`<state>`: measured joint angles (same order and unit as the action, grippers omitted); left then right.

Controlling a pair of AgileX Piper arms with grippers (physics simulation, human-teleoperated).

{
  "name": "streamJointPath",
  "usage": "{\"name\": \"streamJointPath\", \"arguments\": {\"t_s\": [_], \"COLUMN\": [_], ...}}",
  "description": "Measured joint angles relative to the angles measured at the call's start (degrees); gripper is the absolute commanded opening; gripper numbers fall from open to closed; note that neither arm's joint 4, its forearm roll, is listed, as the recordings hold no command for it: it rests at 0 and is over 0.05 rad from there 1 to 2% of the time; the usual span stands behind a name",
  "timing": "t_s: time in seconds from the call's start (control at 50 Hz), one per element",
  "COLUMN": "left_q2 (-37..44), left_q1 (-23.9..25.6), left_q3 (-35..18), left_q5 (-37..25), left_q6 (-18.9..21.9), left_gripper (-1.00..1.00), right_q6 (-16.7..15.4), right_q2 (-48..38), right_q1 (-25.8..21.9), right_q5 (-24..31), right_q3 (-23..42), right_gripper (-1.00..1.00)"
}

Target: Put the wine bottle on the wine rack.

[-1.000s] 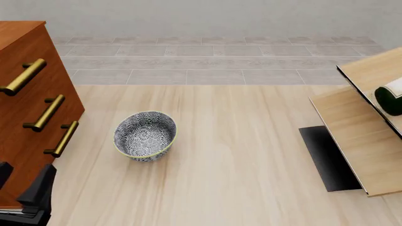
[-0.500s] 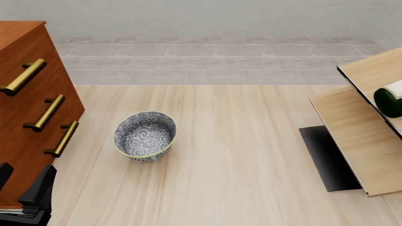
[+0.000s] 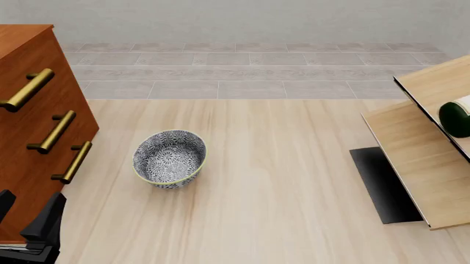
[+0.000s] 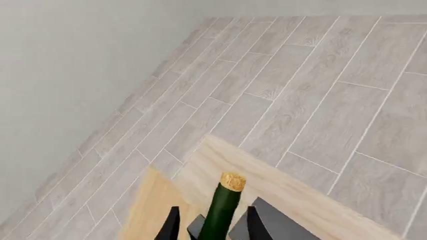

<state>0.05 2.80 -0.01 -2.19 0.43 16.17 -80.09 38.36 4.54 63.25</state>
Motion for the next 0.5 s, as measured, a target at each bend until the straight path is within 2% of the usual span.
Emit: {"name": "streamJointPath", "arguments": {"t_s": [0.5], "left_q2": [0.0], "left_q1": [0.2], "left_q3": [0.0], "left_q5": [0.2], "left_q6": [-0.1], "left_gripper": [1.00], "right_q6": [0.9], "right_q2": [1.0], "right_q1": [0.1], "right_q5": [2.5], "right_q3": [0.9], "right_gripper": [1.00]}}
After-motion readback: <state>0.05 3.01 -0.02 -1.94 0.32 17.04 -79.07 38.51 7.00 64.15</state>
